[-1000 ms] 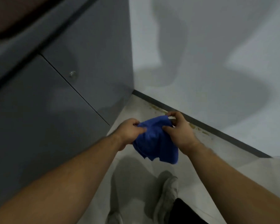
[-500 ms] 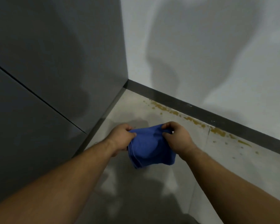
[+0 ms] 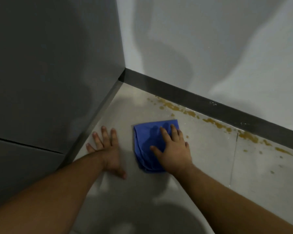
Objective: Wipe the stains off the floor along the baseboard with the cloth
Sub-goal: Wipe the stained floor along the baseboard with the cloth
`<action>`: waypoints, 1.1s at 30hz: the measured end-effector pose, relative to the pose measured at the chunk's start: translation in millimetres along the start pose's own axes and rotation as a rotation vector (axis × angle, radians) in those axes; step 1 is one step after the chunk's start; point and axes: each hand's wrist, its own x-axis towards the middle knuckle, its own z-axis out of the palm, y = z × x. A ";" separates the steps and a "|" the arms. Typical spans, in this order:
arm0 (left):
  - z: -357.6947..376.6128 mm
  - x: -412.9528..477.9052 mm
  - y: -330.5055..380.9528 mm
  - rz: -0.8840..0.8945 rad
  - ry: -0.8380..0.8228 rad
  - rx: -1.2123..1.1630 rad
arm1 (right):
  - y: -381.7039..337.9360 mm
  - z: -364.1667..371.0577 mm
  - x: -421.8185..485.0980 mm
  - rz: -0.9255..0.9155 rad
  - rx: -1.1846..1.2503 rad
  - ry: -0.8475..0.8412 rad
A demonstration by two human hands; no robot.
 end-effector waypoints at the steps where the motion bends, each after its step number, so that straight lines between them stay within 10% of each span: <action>1: -2.0 2.6 0.7 -0.007 -0.020 -0.003 | -3.5 8.5 2.3 0.029 -0.012 -0.016; 23: -9.1 10.3 6.7 -0.004 -0.136 0.055 | -44.6 14.8 136.8 -0.397 -0.202 0.042; 33: -6.4 11.8 6.6 0.018 -0.109 0.056 | -2.5 10.2 114.6 -0.208 -0.015 0.265</action>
